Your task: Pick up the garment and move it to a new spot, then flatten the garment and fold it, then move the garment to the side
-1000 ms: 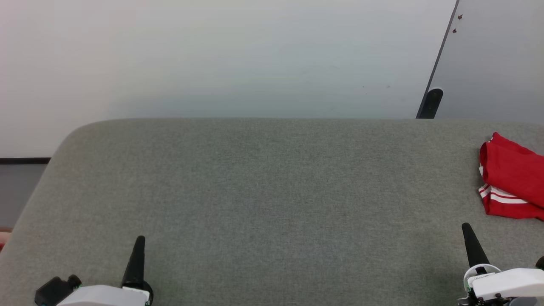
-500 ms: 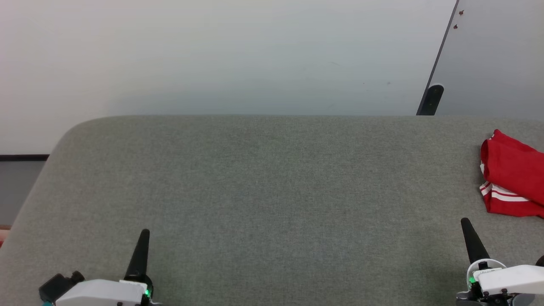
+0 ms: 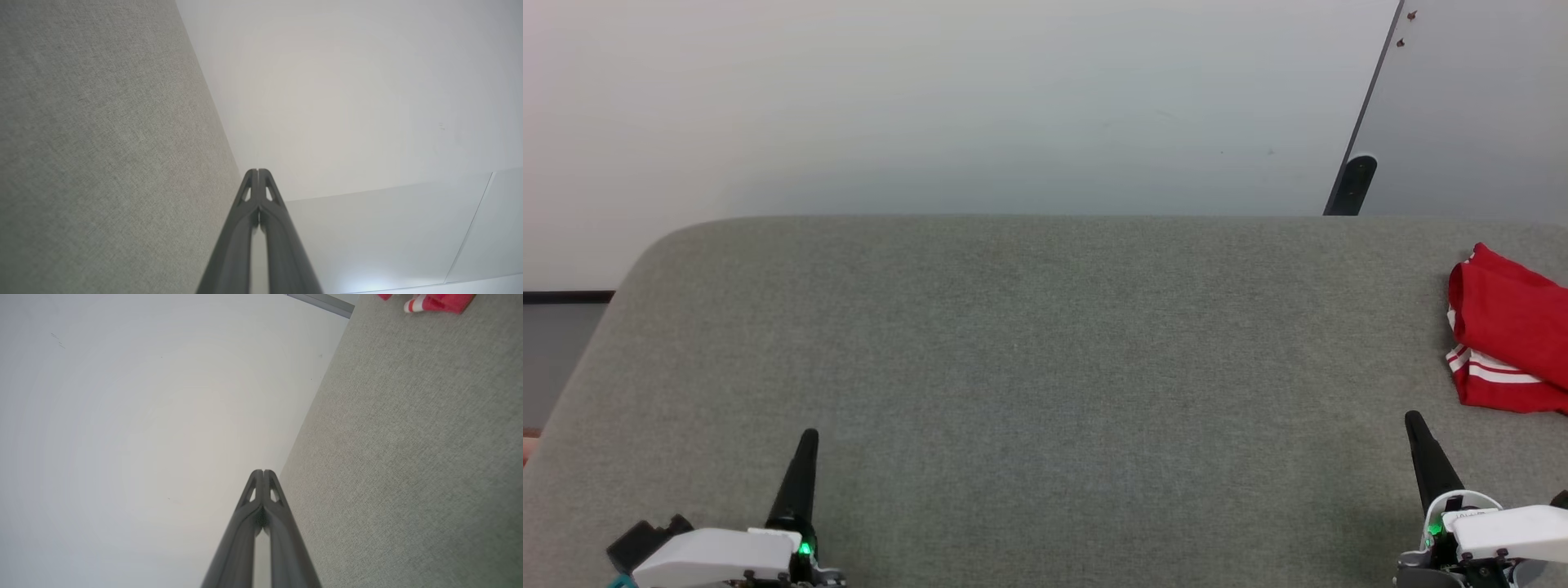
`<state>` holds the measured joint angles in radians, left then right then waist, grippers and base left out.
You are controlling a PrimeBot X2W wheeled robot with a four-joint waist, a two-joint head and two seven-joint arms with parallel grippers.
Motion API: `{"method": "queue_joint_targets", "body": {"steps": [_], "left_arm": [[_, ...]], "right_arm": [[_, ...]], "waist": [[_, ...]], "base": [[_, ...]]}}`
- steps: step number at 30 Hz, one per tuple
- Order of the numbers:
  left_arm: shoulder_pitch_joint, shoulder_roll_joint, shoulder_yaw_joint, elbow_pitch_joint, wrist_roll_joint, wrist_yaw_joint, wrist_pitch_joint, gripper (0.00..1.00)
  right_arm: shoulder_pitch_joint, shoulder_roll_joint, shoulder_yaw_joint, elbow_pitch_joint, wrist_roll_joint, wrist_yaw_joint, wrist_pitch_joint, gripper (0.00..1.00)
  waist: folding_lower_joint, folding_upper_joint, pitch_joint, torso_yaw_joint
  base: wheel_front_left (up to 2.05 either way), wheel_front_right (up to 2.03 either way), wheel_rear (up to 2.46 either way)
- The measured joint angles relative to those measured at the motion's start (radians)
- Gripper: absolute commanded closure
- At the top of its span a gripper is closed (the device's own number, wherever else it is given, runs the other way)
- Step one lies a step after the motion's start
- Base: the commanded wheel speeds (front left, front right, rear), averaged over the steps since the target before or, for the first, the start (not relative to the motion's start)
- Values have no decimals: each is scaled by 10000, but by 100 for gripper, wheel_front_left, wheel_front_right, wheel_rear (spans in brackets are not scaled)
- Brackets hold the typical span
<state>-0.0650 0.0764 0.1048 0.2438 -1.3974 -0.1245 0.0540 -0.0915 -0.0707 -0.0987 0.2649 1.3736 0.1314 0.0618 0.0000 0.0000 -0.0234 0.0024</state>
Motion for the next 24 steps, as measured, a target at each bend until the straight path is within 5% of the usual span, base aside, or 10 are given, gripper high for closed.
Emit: {"method": "queue_joint_targets", "body": {"steps": [24], "left_arm": [[-308,-201,65,12,-1630,-31,470,100]], "right_arm": [[-69,148,-117,-144,1804,-2,401,100]], "waist": [[0,0,197,-18]], "base": [[0,0,0]]}}
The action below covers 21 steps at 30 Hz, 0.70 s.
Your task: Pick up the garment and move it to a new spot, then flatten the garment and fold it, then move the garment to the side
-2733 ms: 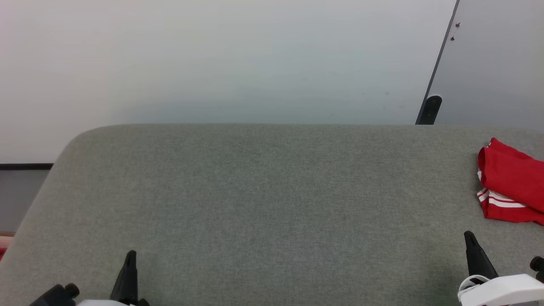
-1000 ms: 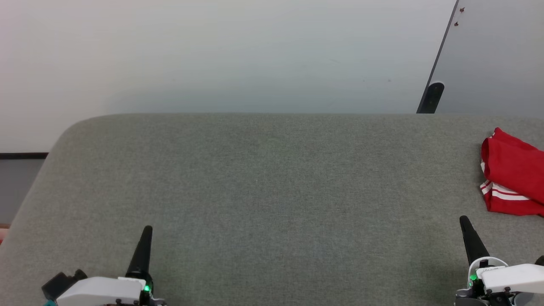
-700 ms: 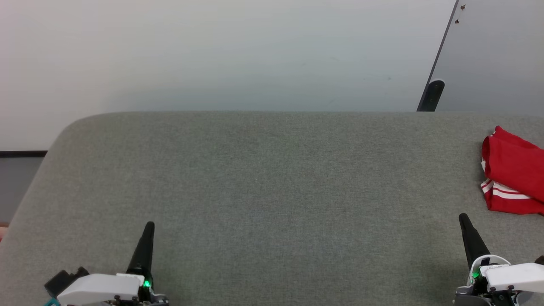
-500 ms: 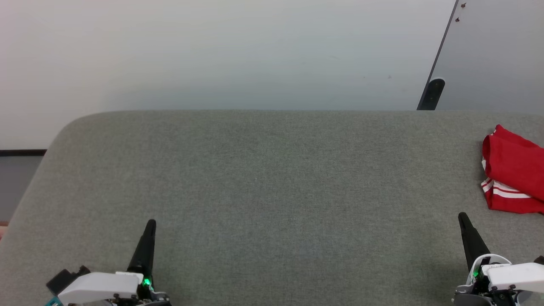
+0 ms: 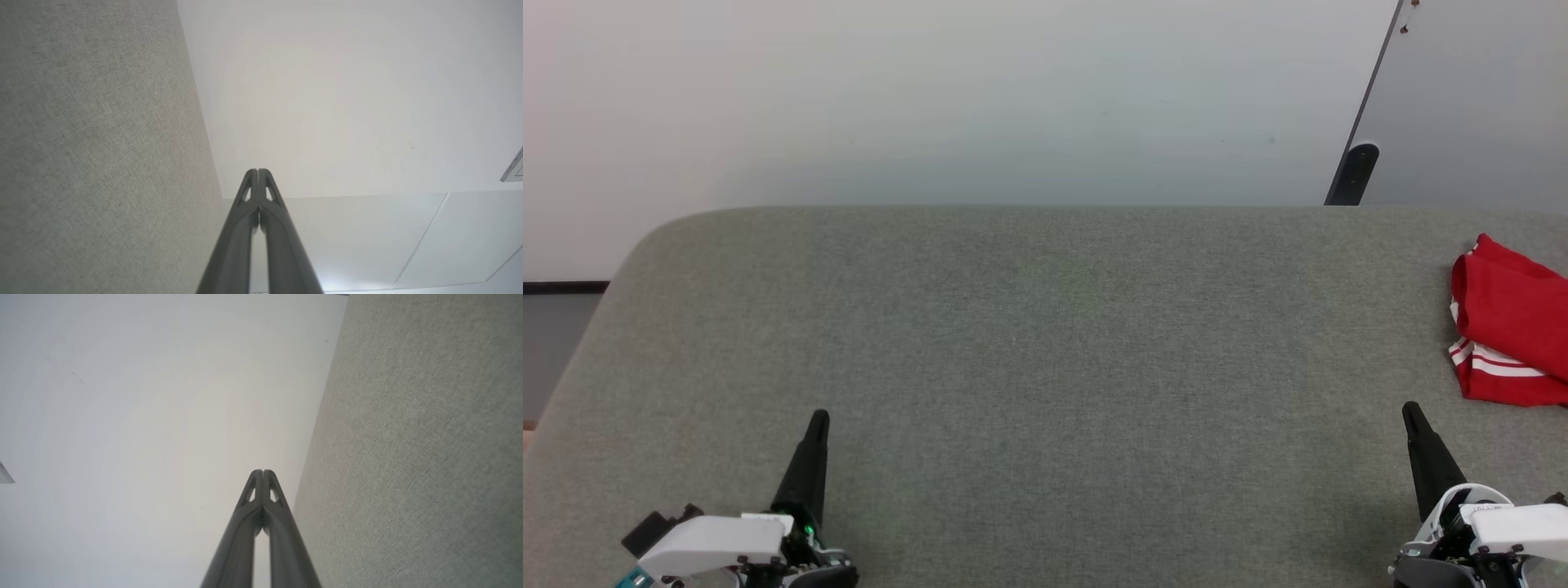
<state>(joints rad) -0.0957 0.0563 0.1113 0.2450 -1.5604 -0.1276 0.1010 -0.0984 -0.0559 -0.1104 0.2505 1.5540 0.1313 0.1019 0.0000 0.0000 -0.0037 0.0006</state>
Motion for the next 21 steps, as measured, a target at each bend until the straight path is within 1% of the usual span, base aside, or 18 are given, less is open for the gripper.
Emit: {"method": "queue_joint_targets", "body": {"steps": [9,21], "left_arm": [[-84,-63,17,4,-508,0,142,100],[-91,-67,19,4,-508,0,142,100]], "right_arm": [[-81,44,-36,-38,568,0,128,100],[-88,48,-40,-44,568,0,128,100]], "waist": [[0,1,69,-6],[0,0,68,-7]], "base": [[0,0,0],[0,0,0]]}}
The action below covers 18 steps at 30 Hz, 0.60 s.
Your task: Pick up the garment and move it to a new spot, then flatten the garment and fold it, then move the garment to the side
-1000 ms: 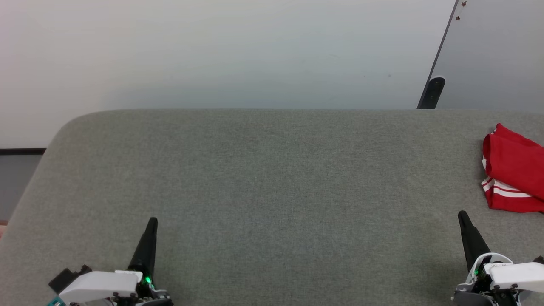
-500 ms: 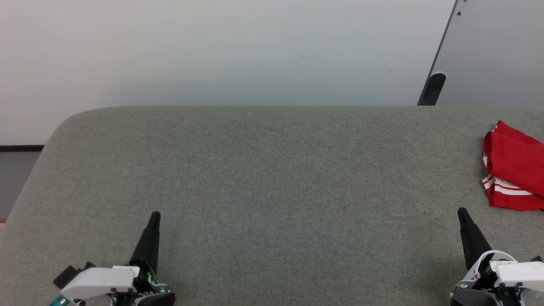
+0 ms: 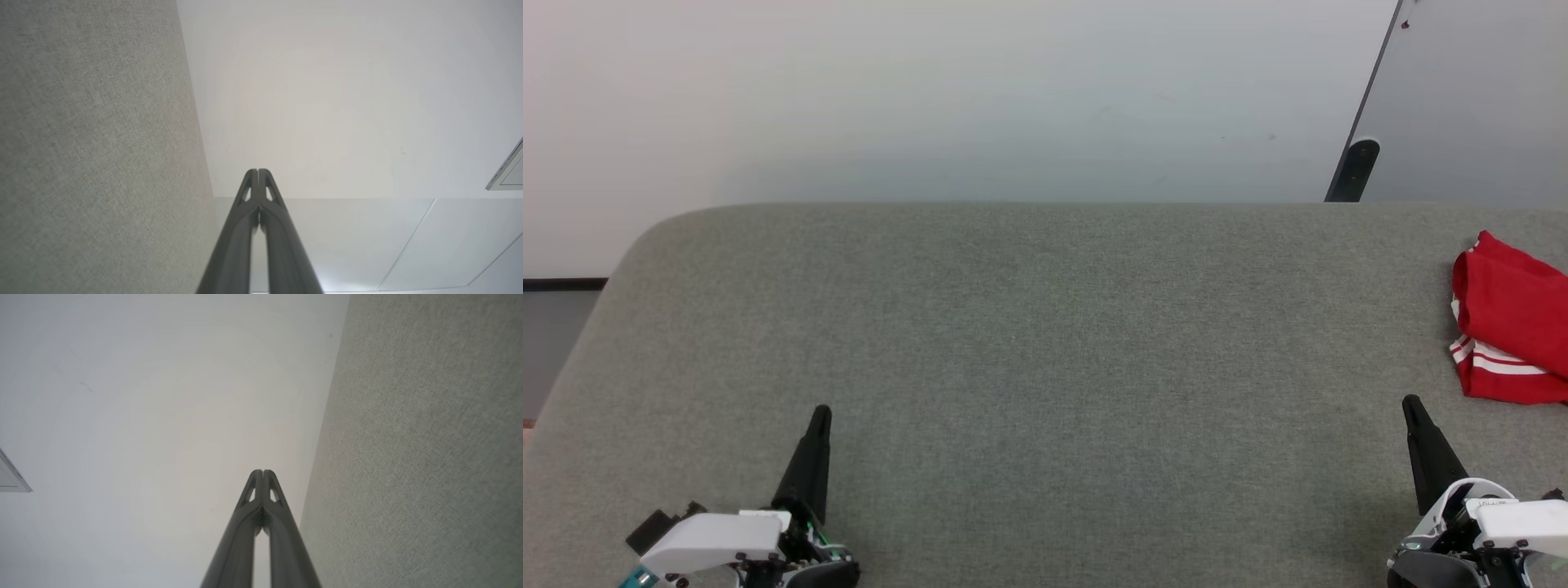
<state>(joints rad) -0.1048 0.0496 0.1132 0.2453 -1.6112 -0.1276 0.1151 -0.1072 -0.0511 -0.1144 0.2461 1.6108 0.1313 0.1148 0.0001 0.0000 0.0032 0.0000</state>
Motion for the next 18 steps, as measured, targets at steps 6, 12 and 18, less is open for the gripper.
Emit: {"method": "queue_joint_targets", "body": {"steps": [6,12,18], "left_arm": [[-1,0,0,0,0,0,0,100],[-1,0,-2,0,0,0,0,100],[-1,0,0,0,0,0,0,100]], "right_arm": [[0,0,0,0,-2,0,0,100],[0,0,-2,0,0,0,0,100],[0,0,-2,0,0,0,0,100]], "waist": [[-1,0,0,0],[0,0,0,0],[0,0,0,0]], "base": [[0,0,0],[0,0,0],[0,0,0]]}}
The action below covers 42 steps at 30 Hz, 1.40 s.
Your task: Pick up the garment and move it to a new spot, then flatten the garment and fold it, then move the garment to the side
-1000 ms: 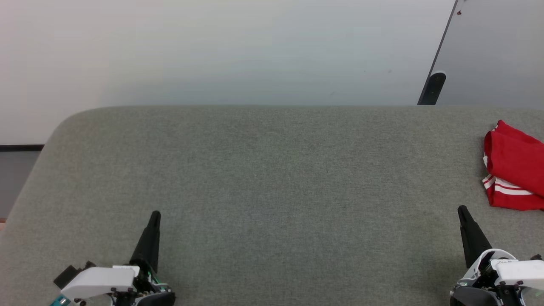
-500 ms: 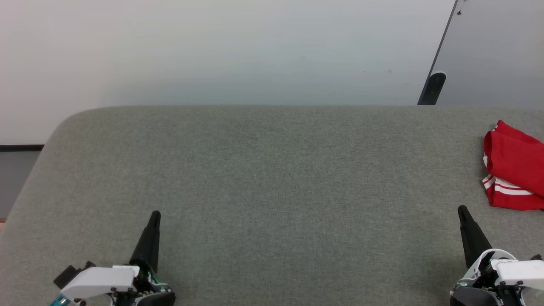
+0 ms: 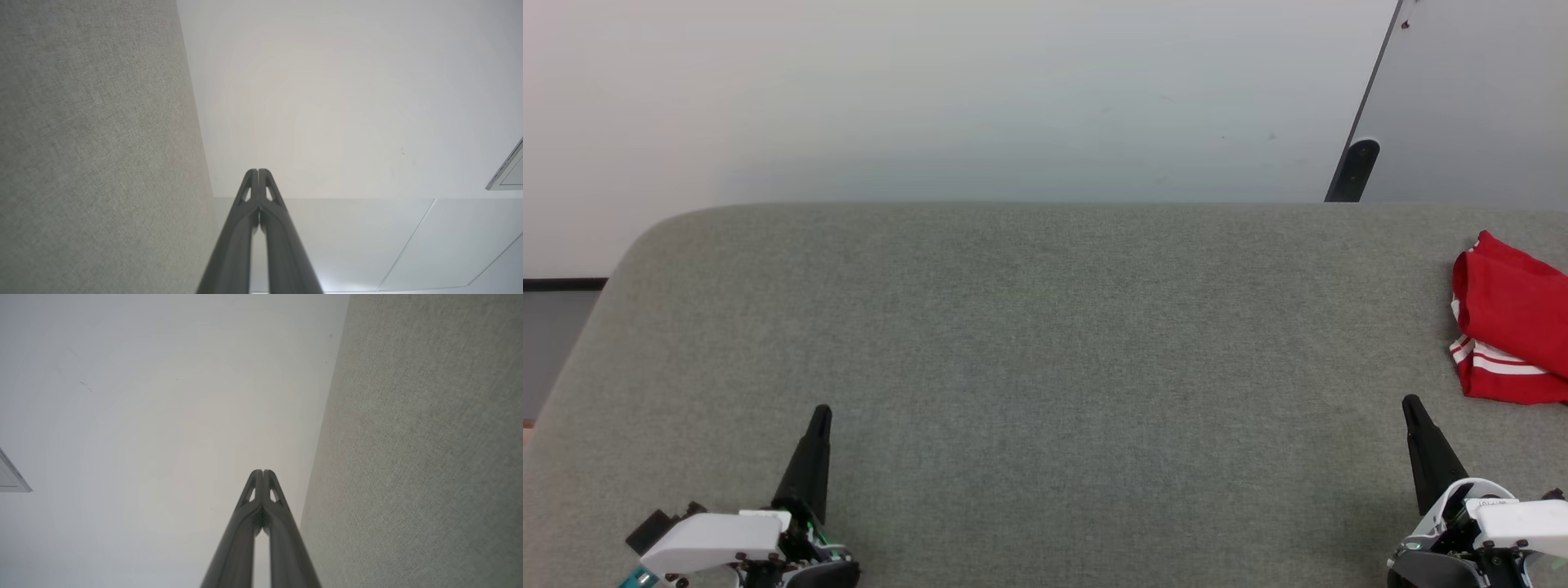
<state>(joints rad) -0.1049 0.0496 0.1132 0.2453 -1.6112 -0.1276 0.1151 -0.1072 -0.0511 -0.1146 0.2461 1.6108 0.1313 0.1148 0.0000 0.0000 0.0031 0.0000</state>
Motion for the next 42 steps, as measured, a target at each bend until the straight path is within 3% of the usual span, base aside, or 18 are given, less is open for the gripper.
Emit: {"method": "queue_joint_targets", "body": {"steps": [42], "left_arm": [[0,0,-2,0,0,0,0,100]], "right_arm": [[0,0,2,0,-2,0,0,100]], "waist": [[0,0,0,0]], "base": [[0,0,0]]}}
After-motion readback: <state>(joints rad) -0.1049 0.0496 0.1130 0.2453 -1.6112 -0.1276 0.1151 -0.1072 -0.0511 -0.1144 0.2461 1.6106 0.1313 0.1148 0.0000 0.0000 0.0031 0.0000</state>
